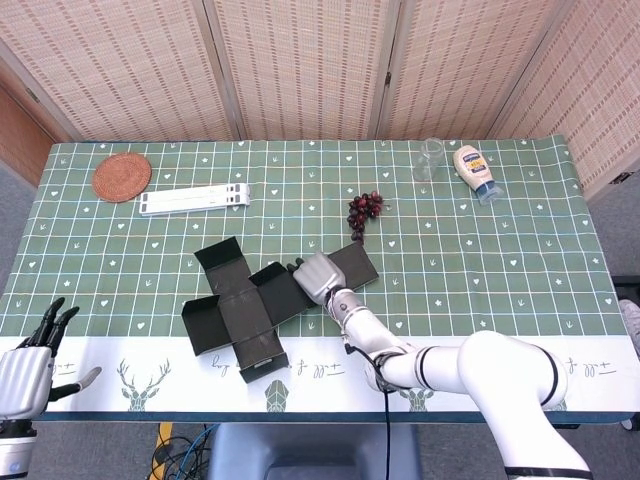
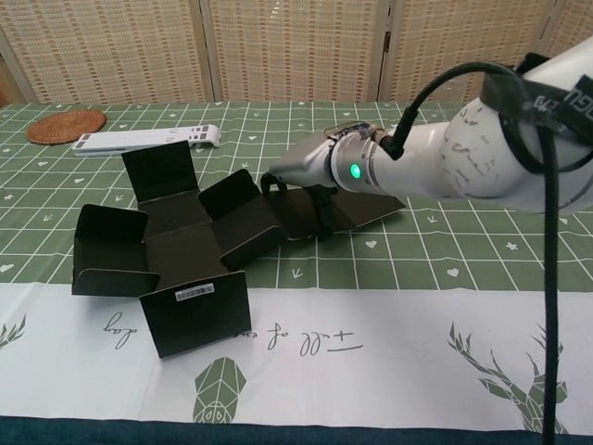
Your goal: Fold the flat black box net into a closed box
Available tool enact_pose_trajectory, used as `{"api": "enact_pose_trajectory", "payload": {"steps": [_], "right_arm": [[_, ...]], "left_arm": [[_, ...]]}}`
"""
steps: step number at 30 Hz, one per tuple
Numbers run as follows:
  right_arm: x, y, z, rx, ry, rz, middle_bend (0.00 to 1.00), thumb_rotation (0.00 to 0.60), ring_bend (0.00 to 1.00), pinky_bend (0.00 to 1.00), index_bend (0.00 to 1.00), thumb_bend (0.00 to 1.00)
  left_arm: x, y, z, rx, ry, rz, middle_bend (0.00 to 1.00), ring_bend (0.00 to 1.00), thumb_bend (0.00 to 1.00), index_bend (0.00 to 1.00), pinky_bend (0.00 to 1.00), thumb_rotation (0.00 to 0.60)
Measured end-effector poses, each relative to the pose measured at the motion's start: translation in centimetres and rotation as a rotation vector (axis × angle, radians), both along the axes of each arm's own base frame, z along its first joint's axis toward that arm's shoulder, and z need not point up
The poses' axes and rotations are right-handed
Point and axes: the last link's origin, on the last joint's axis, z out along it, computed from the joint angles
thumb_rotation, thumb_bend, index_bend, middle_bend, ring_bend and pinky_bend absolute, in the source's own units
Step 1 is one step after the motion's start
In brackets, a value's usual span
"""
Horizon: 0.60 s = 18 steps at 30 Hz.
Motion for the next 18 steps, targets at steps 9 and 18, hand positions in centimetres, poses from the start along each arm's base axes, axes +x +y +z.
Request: {"api": "enact_pose_trajectory", "payload": {"steps": [9, 18], "right_arm": [[-0.9, 1.1, 1.0, 0.012, -0.104, -0.053, 0.38, 0.600, 0.80, 1.00, 0.29, 0.33], [-1.5, 1.8, 1.3, 0.011, -0.143, -0.064, 0.39, 0.600, 0.80, 1.00, 0.29, 0.33]], "left_arm": [[0.5, 4.7, -2.3, -0.075, 0.012, -0.121, 0.10, 0.61, 0.08, 0.18, 0.61, 0.600], [1.6, 9.9, -6.5, -0.167, 0.076, -0.245, 0.09, 0.64, 0.08, 0.08, 0.70, 0.600]]}}
